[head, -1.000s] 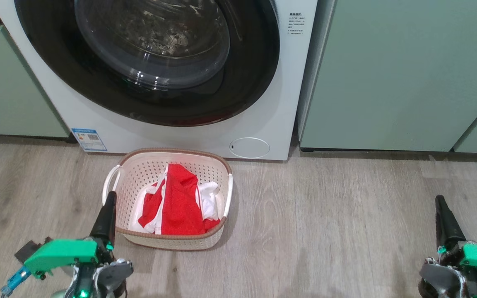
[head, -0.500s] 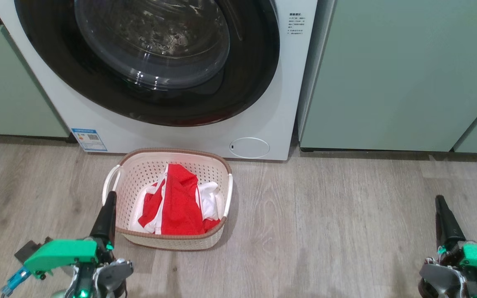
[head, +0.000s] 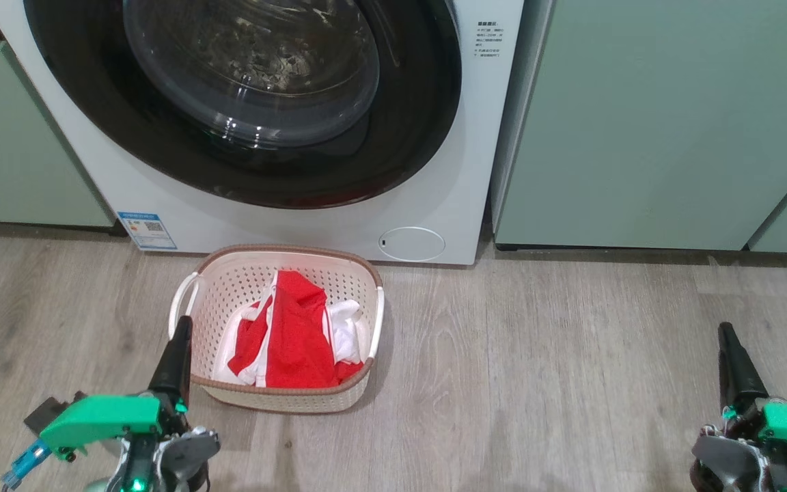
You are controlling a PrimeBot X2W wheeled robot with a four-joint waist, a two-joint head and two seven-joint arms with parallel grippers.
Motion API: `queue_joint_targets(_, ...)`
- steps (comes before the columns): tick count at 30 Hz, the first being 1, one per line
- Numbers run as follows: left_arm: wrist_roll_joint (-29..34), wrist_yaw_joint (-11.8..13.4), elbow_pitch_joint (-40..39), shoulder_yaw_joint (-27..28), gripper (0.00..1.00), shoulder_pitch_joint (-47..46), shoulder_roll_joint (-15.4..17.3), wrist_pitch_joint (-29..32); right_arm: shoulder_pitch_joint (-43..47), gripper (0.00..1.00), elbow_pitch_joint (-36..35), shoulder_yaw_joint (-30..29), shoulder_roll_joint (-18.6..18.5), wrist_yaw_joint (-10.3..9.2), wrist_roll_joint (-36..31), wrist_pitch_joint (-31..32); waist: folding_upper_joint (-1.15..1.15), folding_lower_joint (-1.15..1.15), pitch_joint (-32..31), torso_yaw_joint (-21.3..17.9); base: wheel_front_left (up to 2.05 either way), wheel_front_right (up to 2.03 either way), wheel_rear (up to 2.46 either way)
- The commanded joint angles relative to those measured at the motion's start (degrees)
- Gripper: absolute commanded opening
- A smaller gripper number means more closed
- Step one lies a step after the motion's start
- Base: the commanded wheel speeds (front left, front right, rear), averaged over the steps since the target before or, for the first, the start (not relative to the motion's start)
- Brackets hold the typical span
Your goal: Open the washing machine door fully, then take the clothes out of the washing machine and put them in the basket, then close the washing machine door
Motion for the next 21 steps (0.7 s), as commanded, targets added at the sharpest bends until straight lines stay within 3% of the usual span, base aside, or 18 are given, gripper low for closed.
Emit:
queue_joint_targets(1, -0.2, 0.0, -2.0, 1.8, 0.0, -3.1, 0.3, 0.4, -2.5, 0.0, -2.4, 1.1, -0.9, -0.03, 0.4, 0.3, 0.0, 0.0, 0.0, 0.0, 0.0, 0.0, 0.0)
queue_joint_targets(21, -0.2, 0.0, -2.0, 1.8, 0.0, -3.1, 0.3, 0.3, -2.5, 0.0, -2.4, 1.1, -0.9, -0.03, 0.4, 0.3, 0.0, 0.0, 0.0, 0.0, 0.0, 0.0, 0.0)
